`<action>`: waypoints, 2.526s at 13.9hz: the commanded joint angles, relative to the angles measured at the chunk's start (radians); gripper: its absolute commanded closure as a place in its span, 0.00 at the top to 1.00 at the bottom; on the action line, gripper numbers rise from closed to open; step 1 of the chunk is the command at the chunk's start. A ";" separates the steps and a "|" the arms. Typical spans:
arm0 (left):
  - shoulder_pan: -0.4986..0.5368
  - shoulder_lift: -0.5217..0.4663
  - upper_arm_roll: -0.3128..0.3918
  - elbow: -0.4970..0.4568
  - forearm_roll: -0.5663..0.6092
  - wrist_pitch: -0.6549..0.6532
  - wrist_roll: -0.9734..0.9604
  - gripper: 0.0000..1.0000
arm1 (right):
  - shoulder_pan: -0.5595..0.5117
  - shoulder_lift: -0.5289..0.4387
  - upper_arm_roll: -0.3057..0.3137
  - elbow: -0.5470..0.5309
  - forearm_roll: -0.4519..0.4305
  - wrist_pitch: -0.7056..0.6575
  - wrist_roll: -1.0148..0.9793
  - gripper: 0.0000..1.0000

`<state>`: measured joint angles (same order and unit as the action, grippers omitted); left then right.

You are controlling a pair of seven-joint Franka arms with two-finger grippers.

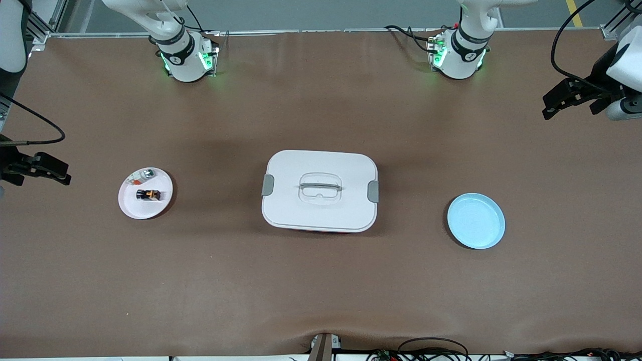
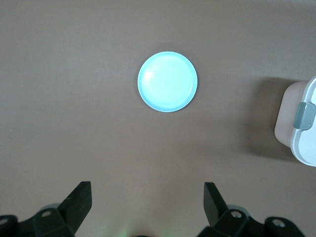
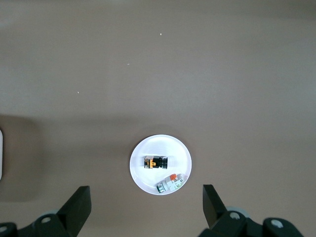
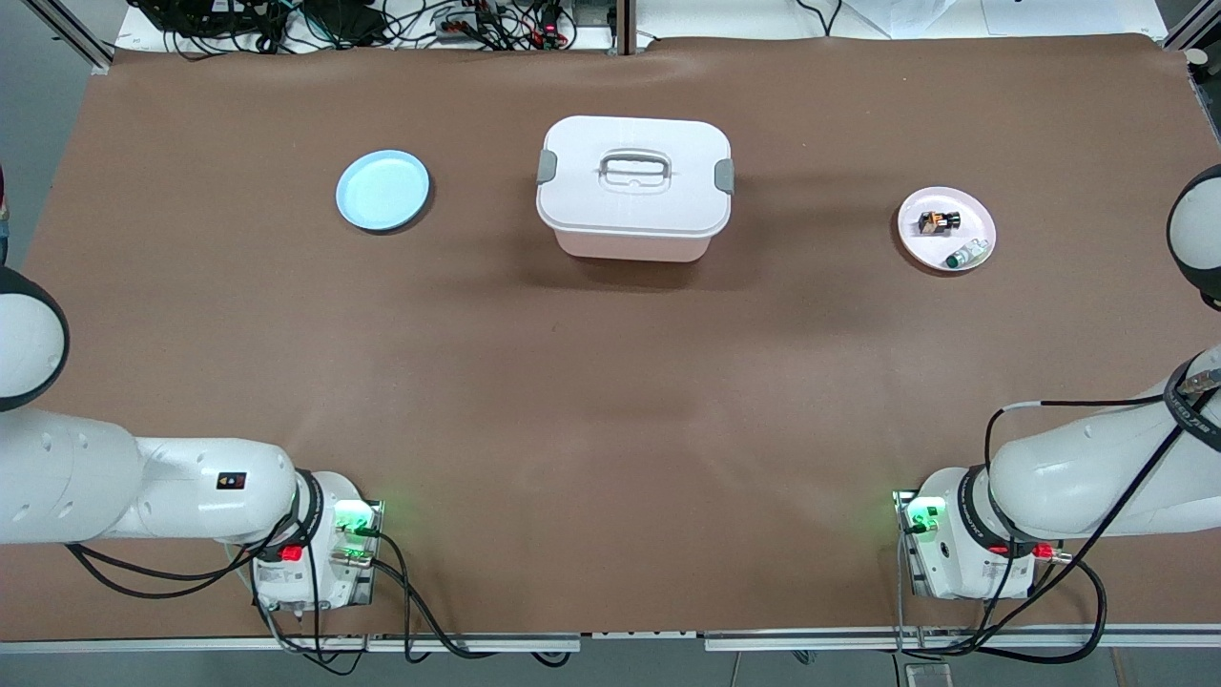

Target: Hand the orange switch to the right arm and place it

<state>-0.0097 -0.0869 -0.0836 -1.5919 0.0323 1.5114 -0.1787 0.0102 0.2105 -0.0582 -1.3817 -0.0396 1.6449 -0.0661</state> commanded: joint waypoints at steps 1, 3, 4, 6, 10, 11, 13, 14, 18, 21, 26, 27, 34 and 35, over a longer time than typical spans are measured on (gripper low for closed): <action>0.005 -0.016 0.001 0.007 -0.012 -0.019 0.013 1.00 | 0.014 -0.014 -0.025 0.004 0.018 -0.016 0.009 1.00; 0.004 -0.011 0.001 0.007 -0.014 -0.017 0.007 1.00 | 0.013 -0.025 -0.023 0.006 0.018 -0.023 0.009 1.00; 0.004 -0.011 -0.001 0.007 -0.014 -0.017 0.008 1.00 | 0.013 -0.036 -0.022 0.006 0.018 -0.039 0.006 1.00; 0.004 -0.011 0.001 0.007 -0.012 -0.017 0.018 1.00 | 0.014 -0.059 -0.017 0.006 0.018 -0.057 0.006 1.00; 0.005 -0.011 0.001 0.009 -0.012 -0.017 0.019 1.00 | 0.021 -0.074 -0.012 0.004 0.023 -0.086 0.006 1.00; 0.005 -0.011 0.001 0.009 -0.012 -0.017 0.021 1.00 | 0.021 -0.076 -0.014 0.003 0.046 -0.106 0.011 1.00; 0.005 -0.013 0.001 0.009 -0.012 -0.017 0.021 1.00 | 0.021 -0.074 -0.014 0.003 0.070 -0.117 0.011 1.00; 0.005 -0.014 0.002 0.009 -0.012 -0.017 0.022 1.00 | 0.019 -0.074 -0.015 0.004 0.070 -0.111 0.011 1.00; 0.005 -0.013 0.002 0.024 -0.011 -0.017 0.022 1.00 | 0.017 -0.082 -0.019 -0.010 0.072 -0.112 0.011 1.00; 0.005 -0.014 0.001 0.024 -0.011 -0.019 0.022 1.00 | 0.019 -0.188 -0.020 -0.177 0.072 0.011 0.011 1.00; 0.004 -0.014 -0.001 0.026 -0.012 -0.034 0.024 1.00 | 0.019 -0.207 -0.019 -0.186 0.060 -0.028 0.011 1.00; 0.004 -0.016 -0.004 0.026 -0.012 -0.034 0.022 1.00 | 0.016 -0.207 -0.020 -0.183 0.061 -0.042 0.012 1.00; 0.004 -0.014 -0.004 0.032 -0.012 -0.050 0.022 1.00 | 0.019 -0.206 -0.019 -0.171 0.060 -0.045 0.011 1.00; 0.004 -0.014 -0.002 0.035 -0.012 -0.051 0.022 1.00 | 0.019 -0.207 -0.019 -0.171 0.058 -0.045 0.011 1.00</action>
<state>-0.0104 -0.0872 -0.0864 -1.5689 0.0323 1.4834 -0.1786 0.0235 0.0222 -0.0743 -1.5442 0.0164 1.6095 -0.0662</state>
